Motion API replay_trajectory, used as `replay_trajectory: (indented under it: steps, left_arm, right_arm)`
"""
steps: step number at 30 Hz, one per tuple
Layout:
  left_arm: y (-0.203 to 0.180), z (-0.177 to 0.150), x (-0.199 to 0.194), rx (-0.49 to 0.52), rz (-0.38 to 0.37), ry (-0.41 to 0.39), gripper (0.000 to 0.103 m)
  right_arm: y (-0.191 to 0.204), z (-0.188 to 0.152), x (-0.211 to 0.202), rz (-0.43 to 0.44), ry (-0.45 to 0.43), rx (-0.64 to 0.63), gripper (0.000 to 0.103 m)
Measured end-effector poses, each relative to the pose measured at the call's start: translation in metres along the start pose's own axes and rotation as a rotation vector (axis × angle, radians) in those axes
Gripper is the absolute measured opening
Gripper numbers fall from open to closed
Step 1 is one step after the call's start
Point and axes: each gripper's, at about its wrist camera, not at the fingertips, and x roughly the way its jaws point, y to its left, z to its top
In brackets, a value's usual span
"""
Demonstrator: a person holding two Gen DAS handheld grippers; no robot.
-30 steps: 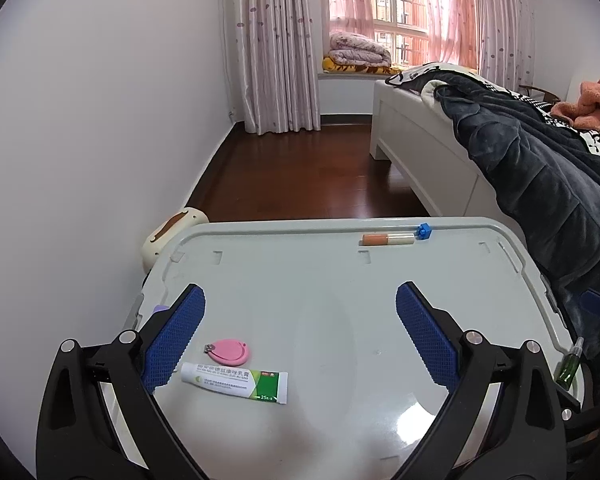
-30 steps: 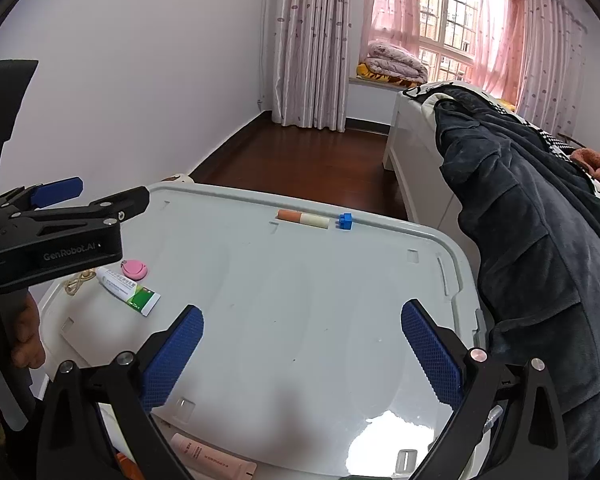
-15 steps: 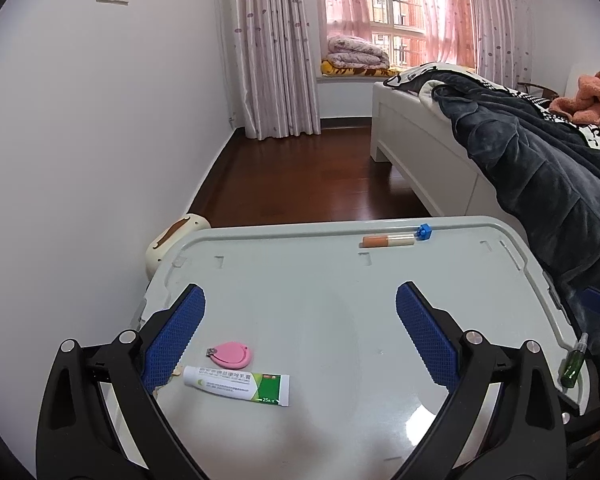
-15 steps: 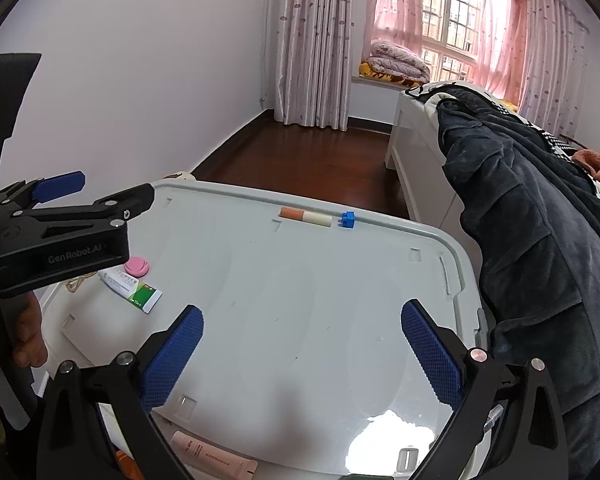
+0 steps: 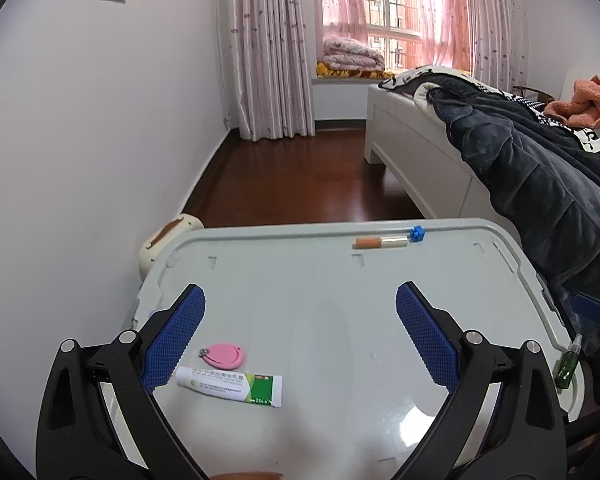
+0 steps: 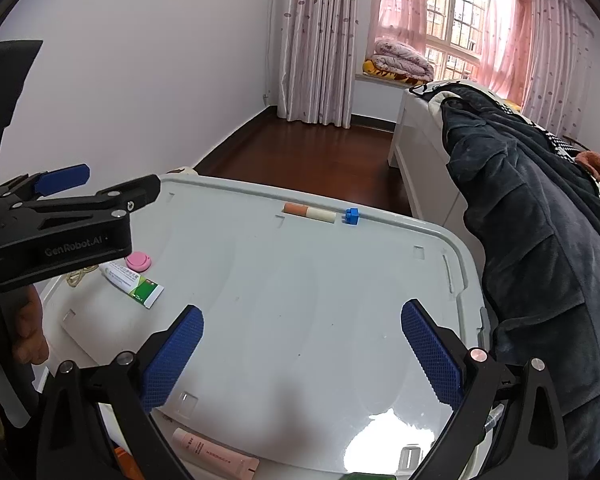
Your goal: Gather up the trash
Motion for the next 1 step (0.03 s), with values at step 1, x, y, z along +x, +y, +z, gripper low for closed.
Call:
replay_trajectory:
  steps: [1]
  left_arm:
    - [-0.0003,-0.0002,0.0007,-0.001,0.003,0.003,0.094]
  right_arm:
    - [0.0003,0.0,0.0001,-0.001,0.001,0.0,0.098]
